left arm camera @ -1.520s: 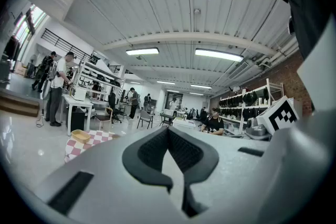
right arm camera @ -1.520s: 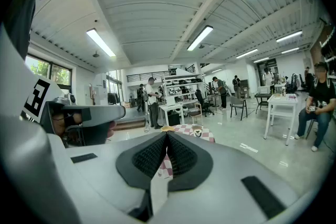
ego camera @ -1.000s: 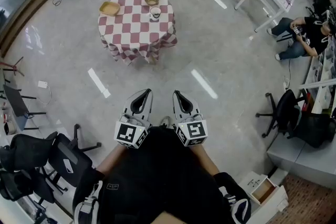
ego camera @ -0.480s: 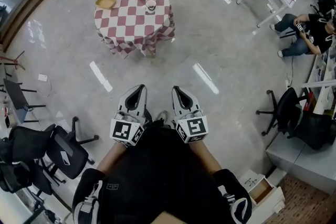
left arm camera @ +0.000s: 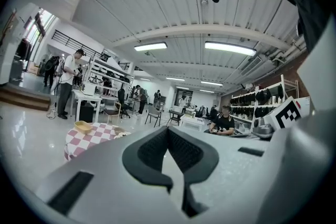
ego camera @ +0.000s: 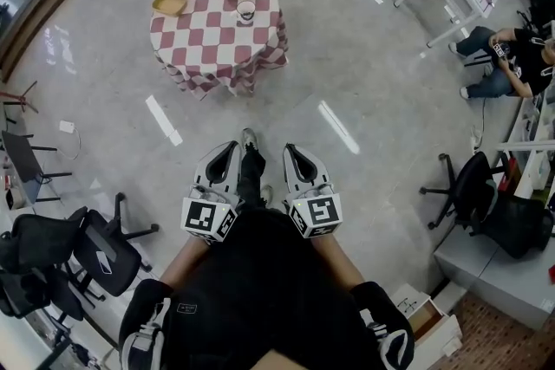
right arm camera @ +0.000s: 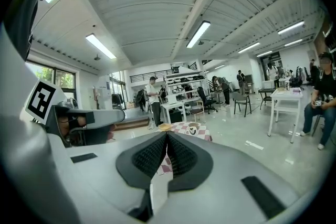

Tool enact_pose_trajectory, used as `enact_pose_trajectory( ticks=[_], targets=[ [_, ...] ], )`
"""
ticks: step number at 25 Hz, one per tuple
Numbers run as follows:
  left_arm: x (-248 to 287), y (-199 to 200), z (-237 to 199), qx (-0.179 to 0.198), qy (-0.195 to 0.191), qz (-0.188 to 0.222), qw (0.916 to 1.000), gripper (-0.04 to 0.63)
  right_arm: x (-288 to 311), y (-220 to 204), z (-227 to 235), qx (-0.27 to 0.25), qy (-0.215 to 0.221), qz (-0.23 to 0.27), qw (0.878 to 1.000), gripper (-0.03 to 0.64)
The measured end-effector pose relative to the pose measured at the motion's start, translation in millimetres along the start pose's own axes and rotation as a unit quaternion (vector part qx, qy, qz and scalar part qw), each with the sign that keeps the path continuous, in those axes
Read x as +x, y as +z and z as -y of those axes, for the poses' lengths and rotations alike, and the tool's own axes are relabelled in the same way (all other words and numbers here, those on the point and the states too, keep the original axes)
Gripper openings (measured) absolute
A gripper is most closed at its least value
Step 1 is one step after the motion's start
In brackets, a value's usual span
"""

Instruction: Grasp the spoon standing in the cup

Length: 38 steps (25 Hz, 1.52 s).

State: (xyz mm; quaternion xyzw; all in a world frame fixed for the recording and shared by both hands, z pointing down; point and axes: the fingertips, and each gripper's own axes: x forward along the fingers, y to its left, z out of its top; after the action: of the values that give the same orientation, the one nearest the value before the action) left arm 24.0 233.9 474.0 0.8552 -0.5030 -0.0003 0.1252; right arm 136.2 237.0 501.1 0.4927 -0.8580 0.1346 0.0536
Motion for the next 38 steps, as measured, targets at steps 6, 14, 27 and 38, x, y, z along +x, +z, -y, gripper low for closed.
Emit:
enact_pose_trajectory(
  ticks=[6, 14, 27, 38],
  targets=[
    [63, 13, -34, -0.008, 0.002, 0.005, 1.0, 0.009, 57, 17, 34, -0.012, 0.001, -0.011, 1.0, 0.026],
    [148, 49, -103, -0.018, 0.007, 0.01, 0.9998, 0.008, 162, 57, 67, -0.031, 0.01, -0.03, 0.999, 0.026],
    [213, 78, -188, -0.037, 0.023, 0.024, 0.9988, 0.009, 297, 71, 85, -0.088, 0.033, -0.076, 0.993, 0.026],
    [254, 70, -232, -0.048, 0.057, 0.013, 0.9972, 0.009, 395, 28, 120, -0.18, 0.075, -0.158, 0.968, 0.029]
  ],
)
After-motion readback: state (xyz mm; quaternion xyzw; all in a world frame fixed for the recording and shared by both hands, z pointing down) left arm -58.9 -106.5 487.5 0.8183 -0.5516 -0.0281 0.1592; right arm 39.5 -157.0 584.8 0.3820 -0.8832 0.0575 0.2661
